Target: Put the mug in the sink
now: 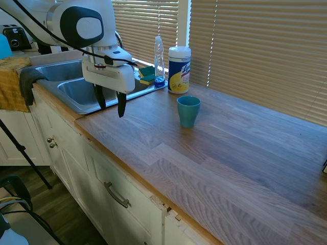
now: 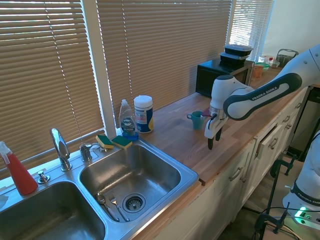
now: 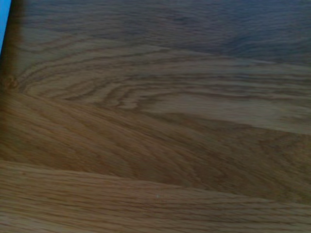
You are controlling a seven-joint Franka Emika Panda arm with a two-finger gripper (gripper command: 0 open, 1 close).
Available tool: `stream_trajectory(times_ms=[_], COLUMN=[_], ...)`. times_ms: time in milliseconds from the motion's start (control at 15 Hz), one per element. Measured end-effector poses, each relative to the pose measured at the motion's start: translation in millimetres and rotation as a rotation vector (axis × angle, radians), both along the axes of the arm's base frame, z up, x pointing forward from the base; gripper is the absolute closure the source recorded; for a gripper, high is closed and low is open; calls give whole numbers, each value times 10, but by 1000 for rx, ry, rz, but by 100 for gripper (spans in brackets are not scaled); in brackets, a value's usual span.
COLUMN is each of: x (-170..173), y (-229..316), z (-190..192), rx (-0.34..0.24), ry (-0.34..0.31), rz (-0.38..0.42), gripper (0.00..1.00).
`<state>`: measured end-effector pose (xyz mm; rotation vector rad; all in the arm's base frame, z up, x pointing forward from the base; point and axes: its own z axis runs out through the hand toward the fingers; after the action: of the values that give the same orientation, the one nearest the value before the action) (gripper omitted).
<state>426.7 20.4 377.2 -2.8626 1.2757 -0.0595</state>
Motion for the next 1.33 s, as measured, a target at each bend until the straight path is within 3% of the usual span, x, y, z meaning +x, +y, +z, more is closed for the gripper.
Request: stream_trajectory(times_ms=[333, 733, 1000, 1333], x=[102, 628, 1104, 1534], y=[-50, -633, -1015, -1268], z=[196, 937, 847, 659], rx=[-4, -67, -76, -68], ry=[-28, -127, -121, -112], rz=[-18, -182, -292, -360], gripper=[0, 0, 0, 0])
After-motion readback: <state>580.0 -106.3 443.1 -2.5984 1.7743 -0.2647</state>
